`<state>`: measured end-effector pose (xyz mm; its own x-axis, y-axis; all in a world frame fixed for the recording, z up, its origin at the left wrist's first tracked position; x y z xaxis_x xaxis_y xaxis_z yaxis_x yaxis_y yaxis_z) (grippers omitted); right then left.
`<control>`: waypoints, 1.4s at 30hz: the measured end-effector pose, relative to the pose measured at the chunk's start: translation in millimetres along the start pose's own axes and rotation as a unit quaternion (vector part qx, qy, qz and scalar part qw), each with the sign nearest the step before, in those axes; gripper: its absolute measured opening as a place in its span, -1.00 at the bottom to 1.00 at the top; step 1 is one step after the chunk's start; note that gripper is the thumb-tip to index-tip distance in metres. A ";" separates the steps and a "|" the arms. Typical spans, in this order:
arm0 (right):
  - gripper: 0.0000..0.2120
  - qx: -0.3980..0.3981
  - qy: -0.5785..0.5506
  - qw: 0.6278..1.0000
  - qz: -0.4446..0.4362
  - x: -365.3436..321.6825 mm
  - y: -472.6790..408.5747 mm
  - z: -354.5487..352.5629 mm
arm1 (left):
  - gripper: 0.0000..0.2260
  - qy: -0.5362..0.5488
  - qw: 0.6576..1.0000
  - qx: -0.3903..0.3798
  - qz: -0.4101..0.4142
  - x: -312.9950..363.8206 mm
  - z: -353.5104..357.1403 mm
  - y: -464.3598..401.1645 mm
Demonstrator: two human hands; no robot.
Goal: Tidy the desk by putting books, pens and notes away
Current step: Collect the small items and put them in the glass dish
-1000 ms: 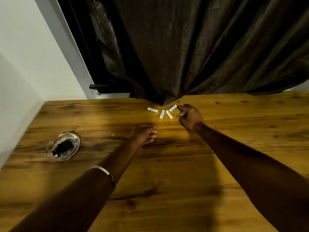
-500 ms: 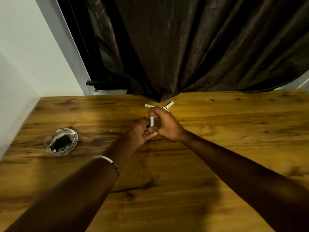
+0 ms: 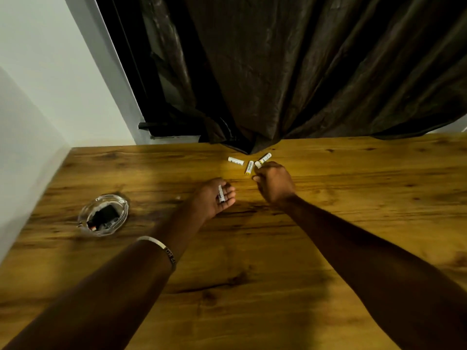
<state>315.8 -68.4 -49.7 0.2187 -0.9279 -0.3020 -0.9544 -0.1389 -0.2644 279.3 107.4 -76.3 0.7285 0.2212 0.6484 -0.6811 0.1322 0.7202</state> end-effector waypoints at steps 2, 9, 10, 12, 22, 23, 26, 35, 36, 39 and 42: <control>-0.81 0.019 0.029 0.999 0.042 2.4 -4.7 0.3 | -0.77 -0.007 1.000 0.006 -0.001 1.1 -3.8 -1.5; -0.70 0.073 -0.049 0.976 0.197 5.2 5.7 -5.5 | -0.82 0.001 1.000 0.003 0.006 -1.5 -3.3 -4.2; -0.71 0.108 -0.093 0.967 0.209 0.1 10.5 -10.1 | -0.78 0.006 1.000 0.003 0.009 -1.1 -1.1 -5.7; -0.79 0.134 -0.193 0.948 0.215 -16.6 14.6 -11.6 | -0.76 0.006 1.000 -0.003 0.018 0.4 4.9 -6.4; -0.96 0.030 -0.329 0.938 0.107 -71.5 6.6 3.6 | -0.77 0.002 0.998 0.031 0.059 15.6 -2.3 -9.6; -0.95 0.051 -0.316 0.940 0.115 -66.3 4.1 2.1 | -0.77 0.003 0.998 0.024 0.057 16.7 -2.3 -10.2; -0.84 0.093 -0.182 0.971 0.120 -51.3 -6.0 2.3 | -0.81 -0.004 0.999 0.019 0.047 15.9 -3.7 -10.1; -0.76 0.067 -0.004 0.988 0.138 -29.7 -22.3 13.8 | -0.91 -0.031 0.999 0.016 0.033 13.0 -13.2 -12.1; -0.75 0.079 0.002 0.986 0.144 -29.5 -22.5 9.9 | -0.91 -0.032 0.999 0.017 0.033 13.7 -14.1 -12.7; -0.77 0.096 -0.035 0.976 0.192 -22.6 -18.7 2.7 | -0.94 -0.029 0.999 0.011 0.036 15.2 -14.6 -16.0; -0.77 0.119 -0.129 0.957 0.230 -19.4 -11.5 1.3 | -0.84 -0.008 0.999 0.003 0.039 17.0 -10.7 -16.7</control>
<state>322.7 -48.3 -42.0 -0.1421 -0.7516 -0.6441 -0.8948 0.3758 -0.2411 302.3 119.3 -80.0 0.6743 0.2158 0.7062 -0.7353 0.1089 0.6689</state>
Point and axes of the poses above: each hand's wrist, its own y-axis away from the middle knuckle, its own z-axis out of the palm, x = y × z, the point moved 7 cm from there along -y, towards the middle knuckle, and after that the axes turned 3 degrees about -z, right-handed, at the moved point
